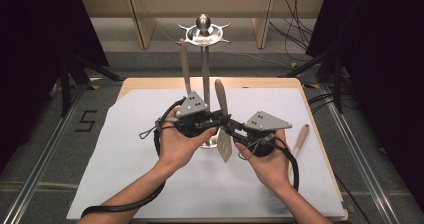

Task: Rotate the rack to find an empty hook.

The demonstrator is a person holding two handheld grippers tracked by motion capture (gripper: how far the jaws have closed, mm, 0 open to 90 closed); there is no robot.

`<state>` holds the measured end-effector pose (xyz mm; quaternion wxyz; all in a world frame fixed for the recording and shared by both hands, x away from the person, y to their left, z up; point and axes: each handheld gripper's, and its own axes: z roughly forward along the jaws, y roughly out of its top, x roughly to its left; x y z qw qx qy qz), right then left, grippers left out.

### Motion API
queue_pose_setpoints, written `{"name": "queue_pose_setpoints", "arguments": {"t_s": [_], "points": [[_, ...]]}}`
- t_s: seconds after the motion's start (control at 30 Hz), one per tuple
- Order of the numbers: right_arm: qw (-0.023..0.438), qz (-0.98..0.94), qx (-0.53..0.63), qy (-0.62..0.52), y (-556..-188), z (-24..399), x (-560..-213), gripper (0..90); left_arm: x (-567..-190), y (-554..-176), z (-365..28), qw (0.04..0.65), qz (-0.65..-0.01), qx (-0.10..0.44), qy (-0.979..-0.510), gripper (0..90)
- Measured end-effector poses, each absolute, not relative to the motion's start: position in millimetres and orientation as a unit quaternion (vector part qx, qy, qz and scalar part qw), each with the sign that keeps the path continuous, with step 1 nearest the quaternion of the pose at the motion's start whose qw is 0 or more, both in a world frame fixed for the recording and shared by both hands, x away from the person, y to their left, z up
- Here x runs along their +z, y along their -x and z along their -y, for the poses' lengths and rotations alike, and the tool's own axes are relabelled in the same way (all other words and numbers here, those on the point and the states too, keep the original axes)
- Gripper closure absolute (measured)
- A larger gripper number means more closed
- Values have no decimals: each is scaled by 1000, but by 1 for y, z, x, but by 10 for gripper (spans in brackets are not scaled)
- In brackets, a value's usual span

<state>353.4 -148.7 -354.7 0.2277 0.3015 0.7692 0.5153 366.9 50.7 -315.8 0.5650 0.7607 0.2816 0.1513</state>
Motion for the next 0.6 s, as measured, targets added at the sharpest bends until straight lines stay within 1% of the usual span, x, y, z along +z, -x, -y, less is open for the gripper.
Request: {"name": "queue_pose_setpoints", "arguments": {"t_s": [0.13, 0.17, 0.27, 0.3, 0.33, 0.37, 0.43, 0.47, 0.53, 0.57, 0.6], "points": [[235, -766, 517, -302, -354, 147, -356, 770, -316, -367, -51, 566, -283, 151, -759, 753], [229, -772, 514, -297, -354, 147, -355, 773, -316, -367, -51, 567, -283, 151, -759, 753], [232, -776, 510, -288, -353, 146, -354, 793, -315, -367, -51, 567, -282, 150, -760, 752], [225, -776, 508, -298, -350, 145, -354, 800, -315, -367, -51, 569, -282, 149, -758, 752], [242, -774, 511, -284, -351, 145, -353, 805, -314, -367, -51, 571, -282, 147, -757, 751], [231, -776, 512, -285, -351, 145, -353, 806, -314, -367, -52, 571, -282, 145, -757, 750], [234, -779, 510, -281, -350, 146, -351, 807, -314, -367, -52, 575, -277, 144, -756, 745], [229, -780, 510, -282, -350, 146, -351, 808, -313, -368, -52, 580, -277, 144, -753, 737], [221, -784, 510, -275, -351, 149, -351, 809, -313, -368, -53, 590, -276, 148, -744, 655], [228, -782, 512, -274, -352, 150, -352, 809, -312, -368, -54, 597, -271, 150, -740, 625], [213, -781, 515, -280, -352, 151, -354, 809, -311, -367, -54, 602, -266, 152, -738, 605]]}}
